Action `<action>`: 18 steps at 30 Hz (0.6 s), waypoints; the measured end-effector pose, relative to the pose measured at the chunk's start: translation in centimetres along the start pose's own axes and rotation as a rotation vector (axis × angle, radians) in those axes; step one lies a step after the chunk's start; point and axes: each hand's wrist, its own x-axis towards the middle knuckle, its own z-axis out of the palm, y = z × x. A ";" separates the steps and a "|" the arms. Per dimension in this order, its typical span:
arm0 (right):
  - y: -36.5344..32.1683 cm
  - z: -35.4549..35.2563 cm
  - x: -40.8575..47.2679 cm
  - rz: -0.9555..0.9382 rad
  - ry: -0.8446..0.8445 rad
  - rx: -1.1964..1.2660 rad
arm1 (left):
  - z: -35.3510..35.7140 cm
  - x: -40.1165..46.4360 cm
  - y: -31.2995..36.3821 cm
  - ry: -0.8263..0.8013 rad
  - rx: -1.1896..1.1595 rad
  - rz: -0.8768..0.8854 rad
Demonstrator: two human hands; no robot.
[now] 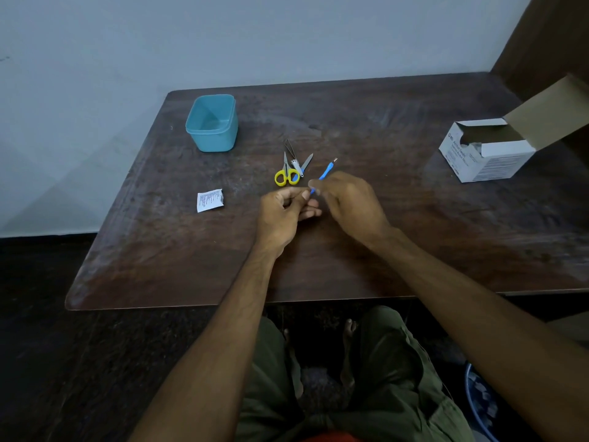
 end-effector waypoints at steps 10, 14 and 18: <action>1.3 0.5 0.8 0.366 0.093 0.544 | 0.0 0.1 0.0 -0.091 0.096 0.015; 1.4 0.0 0.7 0.400 0.094 0.607 | 0.0 0.6 0.6 -0.058 0.069 -0.042; 1.7 -0.6 0.5 0.398 0.063 0.626 | -0.1 2.1 2.2 0.090 0.119 -0.055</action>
